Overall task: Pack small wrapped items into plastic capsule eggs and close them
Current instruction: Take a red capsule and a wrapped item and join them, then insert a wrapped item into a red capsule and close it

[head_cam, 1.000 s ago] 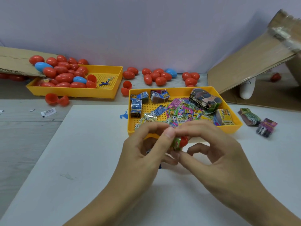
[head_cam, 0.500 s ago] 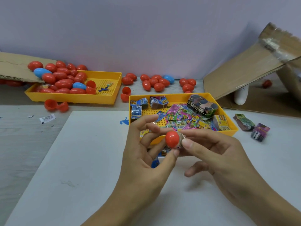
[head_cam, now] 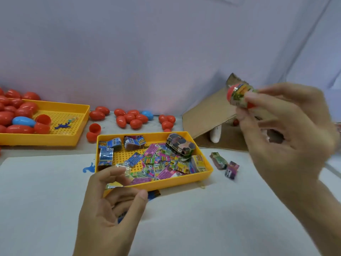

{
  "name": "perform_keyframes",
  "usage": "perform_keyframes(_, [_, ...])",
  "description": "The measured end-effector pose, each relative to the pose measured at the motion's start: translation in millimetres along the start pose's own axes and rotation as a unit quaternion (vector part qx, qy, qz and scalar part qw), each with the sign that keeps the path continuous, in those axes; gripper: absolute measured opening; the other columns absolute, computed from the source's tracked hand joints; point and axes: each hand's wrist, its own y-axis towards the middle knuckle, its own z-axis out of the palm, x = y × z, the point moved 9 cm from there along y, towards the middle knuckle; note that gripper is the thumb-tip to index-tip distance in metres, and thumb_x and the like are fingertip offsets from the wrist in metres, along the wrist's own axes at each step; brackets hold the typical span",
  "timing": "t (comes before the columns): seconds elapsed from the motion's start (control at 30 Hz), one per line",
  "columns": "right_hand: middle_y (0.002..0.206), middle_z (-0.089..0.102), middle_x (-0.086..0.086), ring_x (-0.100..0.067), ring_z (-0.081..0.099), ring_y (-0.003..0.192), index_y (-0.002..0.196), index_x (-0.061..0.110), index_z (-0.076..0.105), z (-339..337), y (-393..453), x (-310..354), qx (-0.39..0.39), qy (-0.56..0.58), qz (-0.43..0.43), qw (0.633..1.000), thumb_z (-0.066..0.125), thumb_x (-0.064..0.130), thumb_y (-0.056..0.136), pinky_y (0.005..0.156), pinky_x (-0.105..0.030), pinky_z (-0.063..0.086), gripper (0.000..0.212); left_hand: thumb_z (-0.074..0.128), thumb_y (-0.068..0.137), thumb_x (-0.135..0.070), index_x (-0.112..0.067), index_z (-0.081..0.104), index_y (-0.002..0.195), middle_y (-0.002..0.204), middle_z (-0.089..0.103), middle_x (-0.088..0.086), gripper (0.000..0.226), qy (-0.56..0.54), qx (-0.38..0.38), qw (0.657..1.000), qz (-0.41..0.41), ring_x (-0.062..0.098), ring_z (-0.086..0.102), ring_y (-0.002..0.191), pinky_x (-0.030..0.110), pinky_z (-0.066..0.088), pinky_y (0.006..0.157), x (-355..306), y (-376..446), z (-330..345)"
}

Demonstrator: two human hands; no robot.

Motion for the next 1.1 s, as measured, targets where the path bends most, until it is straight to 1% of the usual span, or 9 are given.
perform_keyframes(0.07, [0.112,0.056,-0.016,-0.023,0.064,0.095,0.11,0.005,0.07,-10,23,-36,-0.015,-0.081,0.008,0.997,0.069,0.007,0.093,0.072,-0.032,0.058,0.017,0.075,0.057,-0.012,-0.042,0.061,0.094,0.087,0.064,-0.005,0.049,0.0,-0.009,1.0,0.001,0.018,0.072,0.064,0.036,0.06,0.053,0,-1,1])
perform_keyframes(0.2, [0.129,0.054,-0.016,-0.031,0.045,0.125,0.11,0.009,0.074,1,31,-111,0.129,-0.222,0.191,0.947,0.067,0.01,0.09,0.091,0.005,0.021,0.021,0.074,0.058,-0.005,-0.042,0.062,0.089,0.083,0.063,-0.002,0.05,-0.01,-0.01,1.0,-0.012,0.021,0.07,0.057,0.033,0.058,0.046,-2,-2,4])
perform_keyframes(0.3, [0.106,0.064,-0.005,-0.014,0.056,0.099,0.096,0.014,0.076,-1,11,-85,0.086,-0.162,0.195,0.963,0.069,0.01,0.086,0.083,0.0,0.03,0.012,0.073,0.066,0.015,-0.041,0.061,0.086,0.077,0.061,-0.004,0.061,0.004,-0.007,0.999,-0.035,0.022,0.068,0.054,0.03,0.057,0.043,1,0,5])
perform_keyframes(0.37, [0.082,0.067,0.007,-0.005,0.059,0.07,0.086,0.023,0.074,17,-24,-65,0.079,0.041,0.307,0.947,0.068,0.014,0.082,0.065,-0.01,0.043,0.011,0.07,0.068,0.021,-0.031,0.058,0.091,0.077,0.061,-0.003,0.059,0.016,-0.008,0.999,-0.034,0.023,0.067,0.053,0.03,0.056,0.04,1,0,4])
perform_keyframes(0.5, [0.057,0.061,0.003,-0.006,0.048,0.043,0.083,0.014,0.076,102,-121,-4,0.155,0.37,0.559,0.725,0.065,0.017,0.076,0.042,-0.014,0.037,0.014,0.067,0.071,0.021,-0.039,0.061,0.087,0.077,0.06,0.002,0.062,0.023,-0.006,0.999,-0.022,0.025,0.066,0.05,0.033,0.055,0.039,-2,0,4])
perform_keyframes(0.57, [0.058,0.06,0.002,-0.005,0.049,0.046,0.085,0.016,0.076,127,-147,24,0.182,0.407,0.579,0.682,0.066,0.018,0.08,0.044,-0.015,0.038,0.011,0.067,0.071,0.015,-0.044,0.063,0.085,0.076,0.061,0.003,0.061,0.016,-0.006,1.0,-0.006,0.025,0.066,0.049,0.034,0.055,0.039,-5,0,4])
perform_keyframes(0.77, [0.05,0.051,0.007,-0.004,0.044,0.046,0.086,0.021,0.076,138,-156,34,0.201,0.429,0.537,0.698,0.067,0.01,0.086,0.046,-0.014,0.036,0.014,0.083,0.071,-0.006,-0.04,0.062,0.09,0.076,0.06,0.002,0.044,0.019,-0.016,1.0,0.008,0.023,0.063,0.05,0.033,0.054,0.042,-9,0,-2])
perform_keyframes(0.93, [0.045,0.043,0.002,-0.003,0.036,0.04,0.086,0.022,0.076,146,-162,29,0.201,0.436,0.53,0.699,0.065,0.004,0.09,0.04,-0.011,0.03,0.021,0.071,0.081,-0.021,-0.033,0.059,0.098,0.08,0.06,-0.002,0.024,0.104,-0.036,0.991,0.072,0.02,0.061,0.057,0.033,0.053,0.048,-37,15,-19])
perform_keyframes(1.1, [0.044,0.044,-0.002,-0.006,0.037,0.04,0.086,0.022,0.077,149,-160,29,0.181,0.464,0.527,0.689,0.069,0.02,0.079,0.038,-0.012,0.03,0.011,0.066,0.085,-0.014,-0.024,0.064,0.083,0.079,0.064,-0.002,0.011,0.172,-0.212,0.958,0.084,0.013,0.062,0.074,0.026,0.052,0.063,-48,94,-97])
